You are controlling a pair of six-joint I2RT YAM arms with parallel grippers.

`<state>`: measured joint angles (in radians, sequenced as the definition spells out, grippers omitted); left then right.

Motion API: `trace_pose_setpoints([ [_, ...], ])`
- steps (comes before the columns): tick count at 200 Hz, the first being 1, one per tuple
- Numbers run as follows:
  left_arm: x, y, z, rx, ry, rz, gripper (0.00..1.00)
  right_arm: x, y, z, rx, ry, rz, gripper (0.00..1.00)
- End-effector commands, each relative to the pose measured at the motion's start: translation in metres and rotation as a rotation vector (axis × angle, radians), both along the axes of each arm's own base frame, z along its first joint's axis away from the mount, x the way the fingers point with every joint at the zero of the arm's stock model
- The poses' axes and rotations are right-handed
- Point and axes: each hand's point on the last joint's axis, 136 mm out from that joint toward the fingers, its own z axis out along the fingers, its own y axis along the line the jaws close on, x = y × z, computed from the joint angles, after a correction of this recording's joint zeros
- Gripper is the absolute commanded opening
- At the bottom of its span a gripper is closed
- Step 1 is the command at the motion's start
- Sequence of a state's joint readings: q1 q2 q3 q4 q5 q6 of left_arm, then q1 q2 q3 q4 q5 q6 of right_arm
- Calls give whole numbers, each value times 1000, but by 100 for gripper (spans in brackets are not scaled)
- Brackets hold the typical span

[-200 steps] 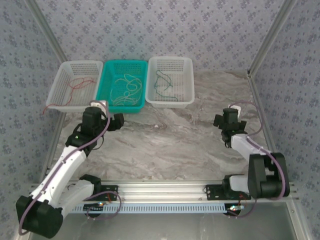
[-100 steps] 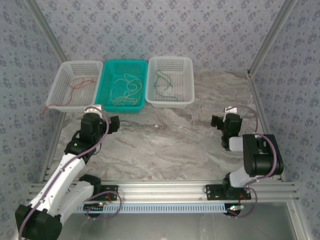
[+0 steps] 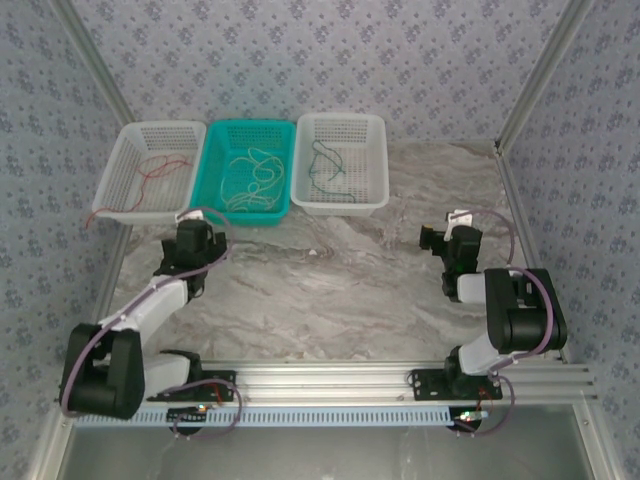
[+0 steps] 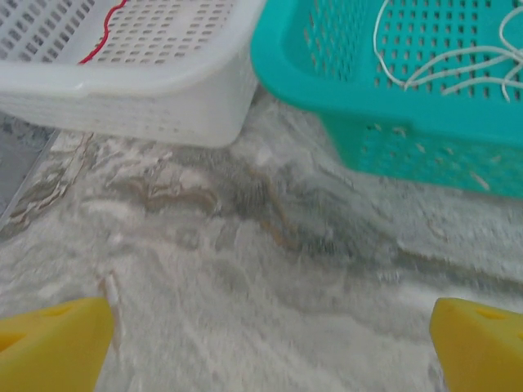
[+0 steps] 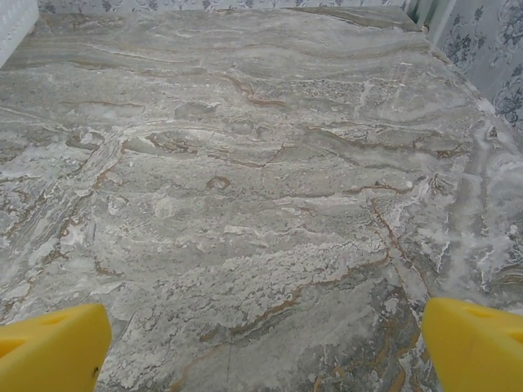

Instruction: Untangle the cables

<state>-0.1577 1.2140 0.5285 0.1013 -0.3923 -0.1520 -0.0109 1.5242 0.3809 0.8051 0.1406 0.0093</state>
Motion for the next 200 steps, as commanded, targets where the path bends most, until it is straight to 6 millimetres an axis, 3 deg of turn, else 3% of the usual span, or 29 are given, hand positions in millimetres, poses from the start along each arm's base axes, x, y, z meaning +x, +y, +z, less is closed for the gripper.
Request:
trace_pose_setpoints([
  [1,32,2,8,-33,-120,-39,99,2,0,7,-7,-25,7,100],
  [31,57,1,-12,-26,-90,-97,100,2,0,6,-7,-25,6,100],
  [47,69,3,-10,-9,-77,-121,99,2,0,6,-6,-25,7,100],
  [68,75,13,-19,-53,-85,-102,100,2,0,7,-7,-25,8,100],
  [109,58,-6,-15,-83,-203,-225,100,2,0,6,-7,-24,7,100],
  [114,54,-5,-21,-86,-223,-226,100,2,0,6,-7,-25,7,100],
  [120,54,-2,-15,-83,-296,-223,99,2,0,7,-7,-25,8,100],
  [131,53,-2,-23,-96,-208,-221,99,2,0,7,-7,-25,7,100],
  [200,54,2,-19,-86,-237,-191,99,2,-1,6,-7,-24,6,100],
])
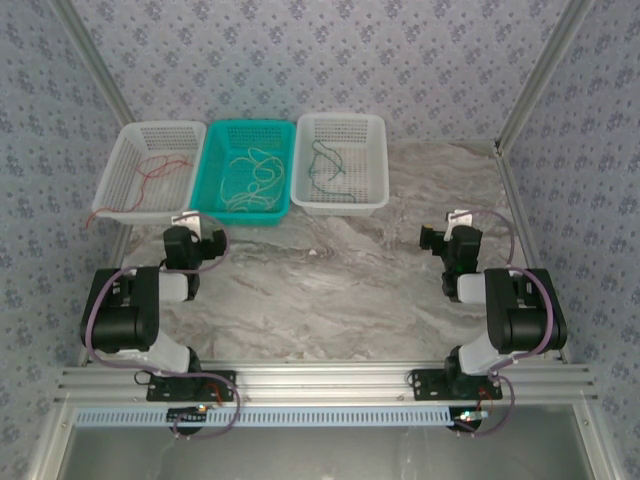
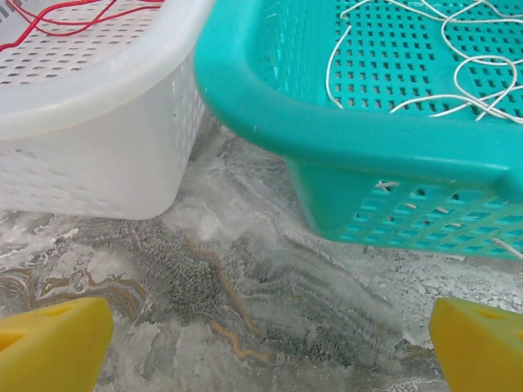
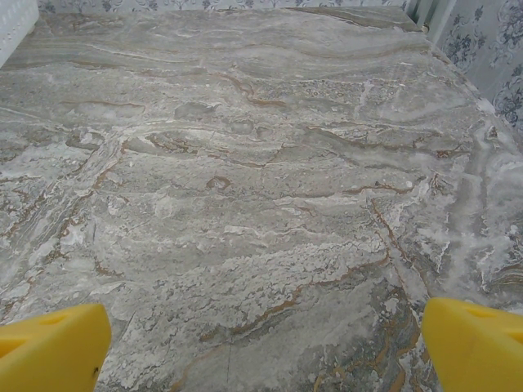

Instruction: Untangle the cables

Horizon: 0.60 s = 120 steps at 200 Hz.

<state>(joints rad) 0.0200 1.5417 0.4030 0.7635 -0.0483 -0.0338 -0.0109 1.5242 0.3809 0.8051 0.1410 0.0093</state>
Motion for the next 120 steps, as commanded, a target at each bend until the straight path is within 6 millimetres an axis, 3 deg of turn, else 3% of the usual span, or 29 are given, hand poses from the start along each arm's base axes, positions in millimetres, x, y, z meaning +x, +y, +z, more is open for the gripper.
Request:
trace_pose_setpoints([
  [1,9,-2,18,8,-65,-13,99,2,-1,6,-8,-25,6,100],
  [120,9,-2,18,8,-66,-13,99,3,1,6,-16,-22,8,100],
])
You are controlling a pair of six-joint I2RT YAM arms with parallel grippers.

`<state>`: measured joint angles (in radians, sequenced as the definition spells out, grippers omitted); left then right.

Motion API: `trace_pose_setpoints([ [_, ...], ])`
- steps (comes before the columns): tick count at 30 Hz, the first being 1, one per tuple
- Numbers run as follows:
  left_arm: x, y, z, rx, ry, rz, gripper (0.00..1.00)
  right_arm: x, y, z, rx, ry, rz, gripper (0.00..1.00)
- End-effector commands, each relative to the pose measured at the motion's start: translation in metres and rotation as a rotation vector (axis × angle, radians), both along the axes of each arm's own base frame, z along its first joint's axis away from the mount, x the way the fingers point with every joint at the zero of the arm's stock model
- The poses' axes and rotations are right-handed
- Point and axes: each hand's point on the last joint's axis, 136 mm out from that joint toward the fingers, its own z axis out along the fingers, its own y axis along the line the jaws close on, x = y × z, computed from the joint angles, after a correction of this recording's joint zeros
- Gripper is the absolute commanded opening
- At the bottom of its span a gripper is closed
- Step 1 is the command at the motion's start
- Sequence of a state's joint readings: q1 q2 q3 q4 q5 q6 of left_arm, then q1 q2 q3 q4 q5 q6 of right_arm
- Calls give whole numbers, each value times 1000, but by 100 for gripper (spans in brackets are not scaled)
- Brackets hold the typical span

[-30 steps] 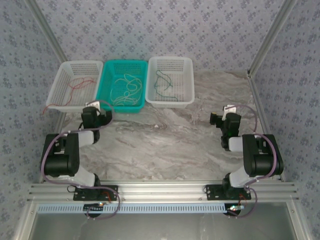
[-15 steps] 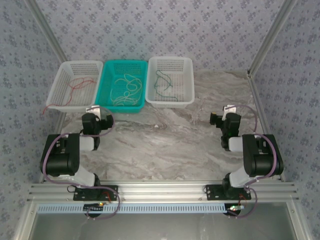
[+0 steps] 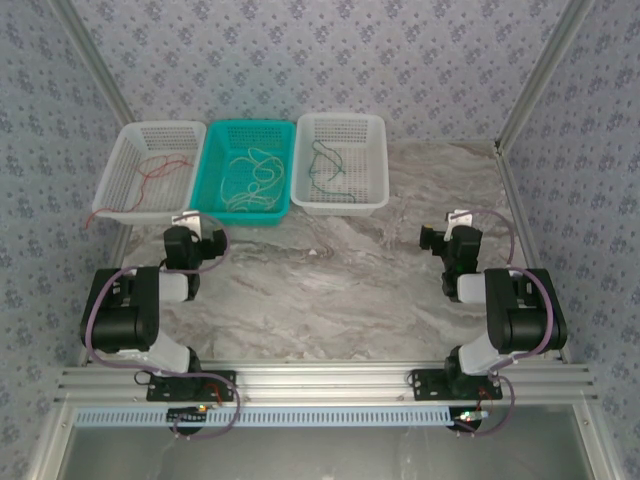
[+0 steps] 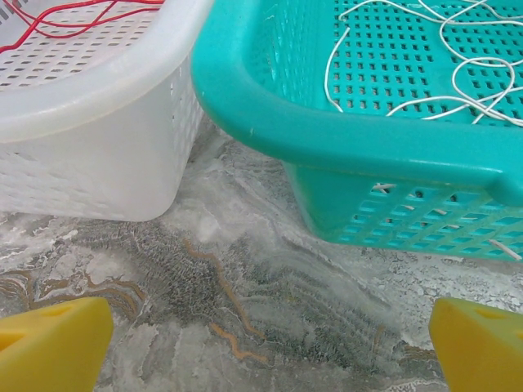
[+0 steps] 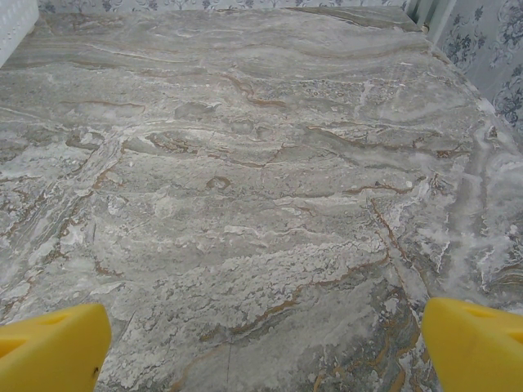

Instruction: Untangle the cables

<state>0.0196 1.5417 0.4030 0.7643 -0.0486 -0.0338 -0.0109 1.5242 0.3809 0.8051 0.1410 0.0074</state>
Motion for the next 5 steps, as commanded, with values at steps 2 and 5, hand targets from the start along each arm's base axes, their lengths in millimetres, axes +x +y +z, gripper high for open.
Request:
trace_pose_setpoints([
  [2,9,-2,17,8,-63,-12,99,3,1,6,-14,-23,7,100],
  [5,9,-2,18,7,-65,-12,99,2,0,6,-10,-25,7,100],
])
